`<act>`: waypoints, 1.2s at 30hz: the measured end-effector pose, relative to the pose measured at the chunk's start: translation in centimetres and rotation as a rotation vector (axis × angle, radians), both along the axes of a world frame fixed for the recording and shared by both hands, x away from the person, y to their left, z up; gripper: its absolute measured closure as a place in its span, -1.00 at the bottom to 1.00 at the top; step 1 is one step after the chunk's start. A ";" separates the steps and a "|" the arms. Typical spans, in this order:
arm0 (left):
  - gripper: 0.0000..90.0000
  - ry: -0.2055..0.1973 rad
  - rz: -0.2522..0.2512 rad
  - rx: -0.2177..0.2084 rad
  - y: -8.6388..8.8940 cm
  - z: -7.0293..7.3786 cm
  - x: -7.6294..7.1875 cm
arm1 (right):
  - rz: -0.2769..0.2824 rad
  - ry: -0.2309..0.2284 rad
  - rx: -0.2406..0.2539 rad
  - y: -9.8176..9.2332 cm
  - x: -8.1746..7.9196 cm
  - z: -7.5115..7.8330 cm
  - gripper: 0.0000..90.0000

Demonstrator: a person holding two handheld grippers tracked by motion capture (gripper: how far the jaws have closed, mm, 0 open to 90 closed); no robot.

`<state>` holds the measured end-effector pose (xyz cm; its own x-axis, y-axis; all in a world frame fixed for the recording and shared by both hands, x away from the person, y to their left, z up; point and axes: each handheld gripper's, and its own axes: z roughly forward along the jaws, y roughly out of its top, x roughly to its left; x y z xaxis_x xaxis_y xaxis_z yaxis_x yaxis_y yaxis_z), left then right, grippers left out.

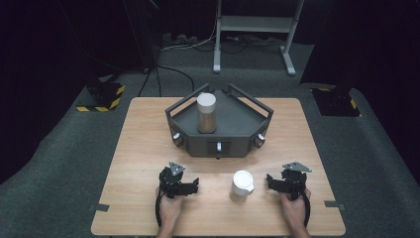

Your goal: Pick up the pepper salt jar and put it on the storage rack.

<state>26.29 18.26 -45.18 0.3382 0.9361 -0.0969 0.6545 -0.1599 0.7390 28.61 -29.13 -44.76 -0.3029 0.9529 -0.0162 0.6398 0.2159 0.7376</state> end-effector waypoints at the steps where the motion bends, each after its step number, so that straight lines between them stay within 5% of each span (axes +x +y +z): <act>1: -0.87 -0.006 0.001 0.005 -0.1 -0.1 -0.1 | 0.003 -0.001 -0.001 0.0 0.0 0.0 -0.80; 11: -0.89 -0.009 0.010 0.101 -2.1 0.1 0.2 | 0.007 0.000 -0.001 0.0 0.0 0.0 -0.80; 36: -0.92 -0.007 0.021 0.102 -2.2 0.1 0.2 | 0.002 0.007 -0.003 0.3 0.1 0.0 -0.86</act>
